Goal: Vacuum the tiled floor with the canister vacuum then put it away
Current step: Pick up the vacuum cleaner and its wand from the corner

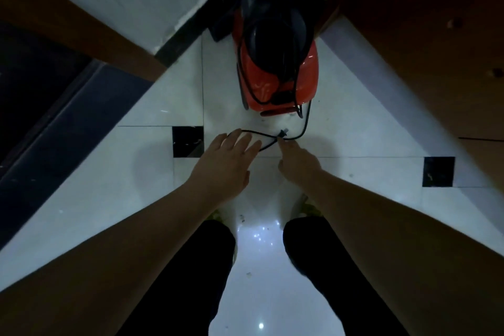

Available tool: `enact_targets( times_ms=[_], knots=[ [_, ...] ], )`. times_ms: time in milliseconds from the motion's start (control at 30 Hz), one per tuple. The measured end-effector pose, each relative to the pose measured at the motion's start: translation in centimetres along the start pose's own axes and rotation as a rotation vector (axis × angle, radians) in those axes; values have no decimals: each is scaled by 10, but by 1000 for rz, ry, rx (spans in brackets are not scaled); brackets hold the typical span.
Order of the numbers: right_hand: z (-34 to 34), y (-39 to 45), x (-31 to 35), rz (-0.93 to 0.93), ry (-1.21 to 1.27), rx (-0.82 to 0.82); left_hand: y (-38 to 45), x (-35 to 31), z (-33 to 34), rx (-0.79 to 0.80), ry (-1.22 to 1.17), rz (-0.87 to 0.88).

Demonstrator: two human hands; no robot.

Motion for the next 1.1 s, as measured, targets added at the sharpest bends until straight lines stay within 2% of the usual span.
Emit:
enact_targets(
  times_ms=[133,200,300,400,500,600,767,933,1000,1100],
  knots=[
    [29,45,-4,-9,-110,19,20,31,33,-6,-25,-67],
    [33,63,-2,-13,-183,-29,23,43,40,-46,-55,-101],
    [33,86,3,-3,-265,-77,30,57,53,-24,-77,-152],
    [38,101,-1,7,-391,-21,37,65,56,-23,-100,-183],
    [43,104,-5,-60,-559,40,37,67,52,-36,-147,-208],
    [41,93,-7,-178,-673,-10,37,58,44,-36,-198,-236],
    [9,48,-15,-273,-587,-29,30,28,33,-20,-241,-215],
    [-59,-11,-24,-385,-506,-402,8,-4,3,-21,-264,-186],
    [-84,-30,-35,-384,-466,-423,1,-21,-10,-16,-293,-145],
    [-122,-49,-62,-251,-457,-342,-3,-43,-40,-41,-281,-127]
  ],
)
Point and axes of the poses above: each hand's wrist, its own y-axis towards the middle knuckle, its own z-axis out of the palm, x = y × z, the point moved 8 cm from there along y, towards the middle knuckle, and after that the axes turned 15 degrees about -y, right-handed, at the moved point
